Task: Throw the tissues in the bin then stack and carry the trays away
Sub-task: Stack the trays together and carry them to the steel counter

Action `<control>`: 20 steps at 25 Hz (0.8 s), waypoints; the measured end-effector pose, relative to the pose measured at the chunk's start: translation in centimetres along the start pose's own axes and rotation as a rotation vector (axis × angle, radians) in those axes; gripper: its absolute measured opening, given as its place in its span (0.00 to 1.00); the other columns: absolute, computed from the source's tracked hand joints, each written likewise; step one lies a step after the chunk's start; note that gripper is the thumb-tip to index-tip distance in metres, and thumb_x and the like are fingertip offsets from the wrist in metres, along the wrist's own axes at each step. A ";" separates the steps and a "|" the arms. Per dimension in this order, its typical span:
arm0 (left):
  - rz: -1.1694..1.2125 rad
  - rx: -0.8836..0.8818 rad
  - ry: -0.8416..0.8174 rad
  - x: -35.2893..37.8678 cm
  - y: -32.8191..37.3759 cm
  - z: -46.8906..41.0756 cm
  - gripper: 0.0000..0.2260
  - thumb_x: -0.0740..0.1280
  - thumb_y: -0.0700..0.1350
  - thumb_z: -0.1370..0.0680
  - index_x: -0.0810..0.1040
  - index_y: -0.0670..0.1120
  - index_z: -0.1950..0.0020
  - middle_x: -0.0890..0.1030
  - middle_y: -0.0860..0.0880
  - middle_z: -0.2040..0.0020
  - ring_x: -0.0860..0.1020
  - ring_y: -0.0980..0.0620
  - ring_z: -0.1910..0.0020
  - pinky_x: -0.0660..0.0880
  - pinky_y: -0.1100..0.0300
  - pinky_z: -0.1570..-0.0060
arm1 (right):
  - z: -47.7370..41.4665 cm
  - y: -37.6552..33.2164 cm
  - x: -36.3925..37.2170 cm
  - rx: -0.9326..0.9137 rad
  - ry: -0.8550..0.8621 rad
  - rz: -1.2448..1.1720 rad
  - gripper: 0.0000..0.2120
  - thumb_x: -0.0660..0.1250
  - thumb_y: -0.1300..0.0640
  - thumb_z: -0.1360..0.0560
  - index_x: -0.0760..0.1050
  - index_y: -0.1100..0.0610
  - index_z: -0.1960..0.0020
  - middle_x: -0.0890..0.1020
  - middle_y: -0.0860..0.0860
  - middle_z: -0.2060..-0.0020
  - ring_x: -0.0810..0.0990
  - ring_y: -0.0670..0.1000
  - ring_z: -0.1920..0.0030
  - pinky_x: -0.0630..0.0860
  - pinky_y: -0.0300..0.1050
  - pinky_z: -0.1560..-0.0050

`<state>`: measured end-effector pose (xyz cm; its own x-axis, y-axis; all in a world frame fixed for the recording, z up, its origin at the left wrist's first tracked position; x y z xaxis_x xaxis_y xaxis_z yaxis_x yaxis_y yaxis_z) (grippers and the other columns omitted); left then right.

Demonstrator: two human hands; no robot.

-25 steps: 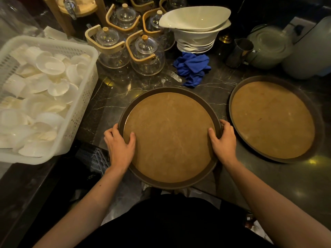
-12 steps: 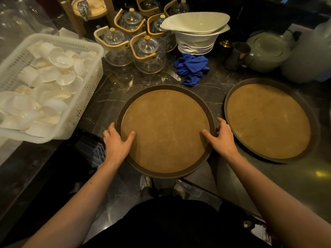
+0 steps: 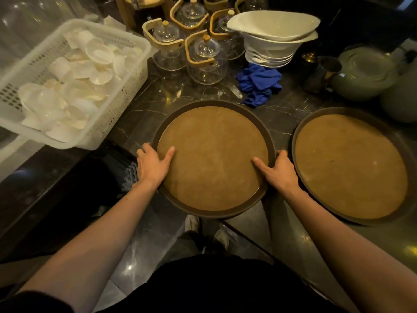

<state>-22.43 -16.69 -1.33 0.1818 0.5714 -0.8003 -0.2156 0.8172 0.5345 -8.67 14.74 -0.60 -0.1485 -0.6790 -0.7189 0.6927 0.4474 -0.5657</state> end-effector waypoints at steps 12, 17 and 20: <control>0.132 0.182 0.075 -1.5 1.5 -2.5 0.27 0.68 0.57 0.25 0.69 0.38 0.36 0.72 0.41 0.41 0.73 0.44 0.44 0.71 0.51 0.46 | 2.1 0.7 0.4 0.066 0.287 -0.278 0.22 0.72 0.38 0.30 0.69 0.52 0.49 0.76 0.43 0.57 0.76 0.45 0.56 0.72 0.41 0.63; 0.210 0.337 -0.002 -1.6 7.4 -3.0 0.26 0.70 0.56 0.26 0.69 0.41 0.36 0.71 0.44 0.41 0.72 0.49 0.46 0.72 0.52 0.45 | 4.0 2.4 -2.4 0.114 0.466 -0.386 0.19 0.73 0.39 0.31 0.70 0.49 0.53 0.78 0.42 0.58 0.78 0.41 0.58 0.76 0.44 0.58; 0.227 0.413 -0.062 -0.4 11.0 -1.7 0.26 0.70 0.55 0.26 0.69 0.40 0.36 0.72 0.43 0.40 0.72 0.46 0.43 0.72 0.49 0.43 | 5.5 4.2 -5.2 0.127 0.552 -0.432 0.17 0.74 0.40 0.32 0.70 0.48 0.54 0.79 0.41 0.59 0.79 0.38 0.61 0.72 0.33 0.64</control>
<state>-26.48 -8.09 4.39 0.2339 0.7319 -0.6400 0.1408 0.6258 0.7672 -1.11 17.02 2.99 -0.7408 -0.3714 -0.5597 0.5630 0.1111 -0.8189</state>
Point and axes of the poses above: each hand's wrist, its own z-axis away from the middle knuckle, its own x-axis out of the palm, y = z × x, the point moved 2 cm from there along -z, towards the middle knuckle
